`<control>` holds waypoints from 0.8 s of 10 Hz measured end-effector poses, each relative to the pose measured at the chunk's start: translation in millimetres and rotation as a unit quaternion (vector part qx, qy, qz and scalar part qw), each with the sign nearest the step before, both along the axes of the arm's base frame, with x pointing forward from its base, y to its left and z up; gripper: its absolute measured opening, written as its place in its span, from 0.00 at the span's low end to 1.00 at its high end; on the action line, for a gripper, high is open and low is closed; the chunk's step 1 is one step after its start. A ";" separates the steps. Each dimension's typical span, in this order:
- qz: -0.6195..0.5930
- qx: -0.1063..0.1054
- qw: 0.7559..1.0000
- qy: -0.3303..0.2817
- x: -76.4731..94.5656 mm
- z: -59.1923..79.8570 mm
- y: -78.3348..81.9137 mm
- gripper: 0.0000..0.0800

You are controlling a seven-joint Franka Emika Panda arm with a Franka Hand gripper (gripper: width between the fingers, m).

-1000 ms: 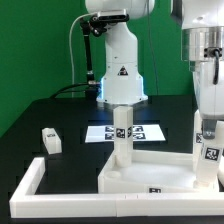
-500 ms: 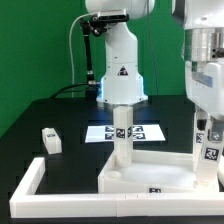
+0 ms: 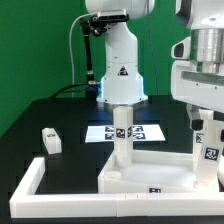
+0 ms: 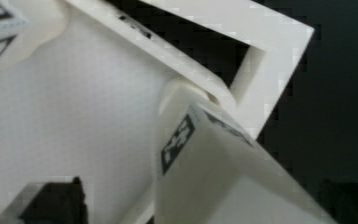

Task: Assemble desk

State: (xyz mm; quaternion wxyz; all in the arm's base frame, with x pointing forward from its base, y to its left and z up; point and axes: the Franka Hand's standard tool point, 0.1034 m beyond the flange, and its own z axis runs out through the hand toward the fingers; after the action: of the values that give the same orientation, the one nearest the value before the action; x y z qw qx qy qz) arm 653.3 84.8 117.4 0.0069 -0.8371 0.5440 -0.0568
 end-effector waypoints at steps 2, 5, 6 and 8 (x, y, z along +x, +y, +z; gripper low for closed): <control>0.185 -0.034 0.982 0.008 6.6 2.3 4.2 0.81; 0.211 -0.037 0.977 0.008 8.4 3.1 3.5 0.79; 0.211 -0.037 0.977 0.008 8.5 3.1 3.4 0.79; 0.134 -0.028 0.991 0.003 8.4 3.1 3.5 0.36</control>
Offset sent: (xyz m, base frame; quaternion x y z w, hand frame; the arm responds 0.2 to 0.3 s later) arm 0.0000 0.0000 0.0000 0.0000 0.0000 -0.1296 0.9916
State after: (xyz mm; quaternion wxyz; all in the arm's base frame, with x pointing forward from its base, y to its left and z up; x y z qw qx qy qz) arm 661.8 88.3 120.4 -0.0100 -0.9025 0.4251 -0.0682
